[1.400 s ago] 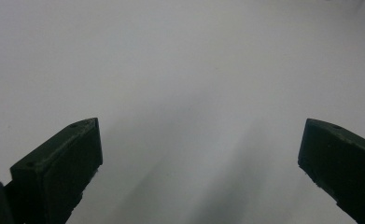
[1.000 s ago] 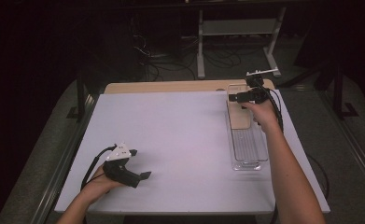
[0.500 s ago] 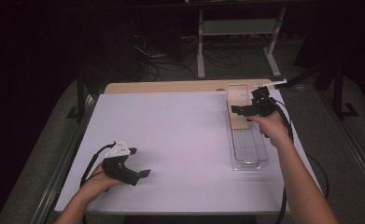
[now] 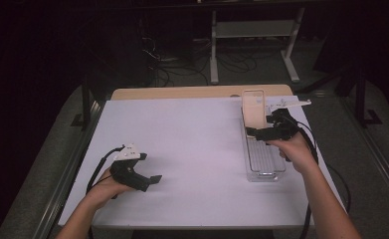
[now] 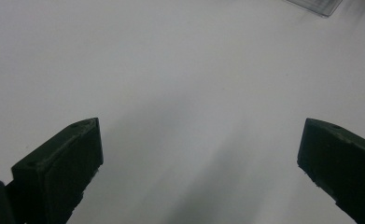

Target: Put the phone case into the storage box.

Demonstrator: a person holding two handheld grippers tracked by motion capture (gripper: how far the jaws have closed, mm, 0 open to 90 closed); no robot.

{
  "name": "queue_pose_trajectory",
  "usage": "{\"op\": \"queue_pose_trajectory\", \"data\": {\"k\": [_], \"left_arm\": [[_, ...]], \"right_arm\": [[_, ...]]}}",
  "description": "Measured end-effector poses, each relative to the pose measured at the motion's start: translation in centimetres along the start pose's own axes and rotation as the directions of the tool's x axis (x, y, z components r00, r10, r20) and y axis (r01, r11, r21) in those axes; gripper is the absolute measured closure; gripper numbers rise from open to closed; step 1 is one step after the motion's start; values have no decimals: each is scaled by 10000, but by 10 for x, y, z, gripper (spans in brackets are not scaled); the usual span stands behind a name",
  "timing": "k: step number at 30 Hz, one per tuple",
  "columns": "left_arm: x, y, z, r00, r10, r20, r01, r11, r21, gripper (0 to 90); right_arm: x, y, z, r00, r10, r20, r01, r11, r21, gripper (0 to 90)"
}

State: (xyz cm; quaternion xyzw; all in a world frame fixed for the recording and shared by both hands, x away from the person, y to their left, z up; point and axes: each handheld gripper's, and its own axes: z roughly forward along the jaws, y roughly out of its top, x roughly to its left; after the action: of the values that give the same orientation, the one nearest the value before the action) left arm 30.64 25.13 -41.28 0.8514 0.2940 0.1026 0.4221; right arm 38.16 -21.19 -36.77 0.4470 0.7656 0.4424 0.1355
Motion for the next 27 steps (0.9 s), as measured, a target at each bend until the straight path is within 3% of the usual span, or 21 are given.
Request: {"op": "queue_pose_trajectory", "data": {"k": [4,11,27], "left_arm": [[2,5,-1,9998,171,-66,-171,9999,2,0],[-3,6,-1,9992,370,174,-371,9993,23,0],[-5,8,-7,9978,541,391,-539,9985,-37,0]], "right_arm": [[10,-5,-6,9995,-233,-227,232,9997,-29,15],[27,-18,-14,9974,-382,-619,377,9992,-92,15],[43,-50,-31,9900,-441,-1343,405,9988,-291,15]]}}
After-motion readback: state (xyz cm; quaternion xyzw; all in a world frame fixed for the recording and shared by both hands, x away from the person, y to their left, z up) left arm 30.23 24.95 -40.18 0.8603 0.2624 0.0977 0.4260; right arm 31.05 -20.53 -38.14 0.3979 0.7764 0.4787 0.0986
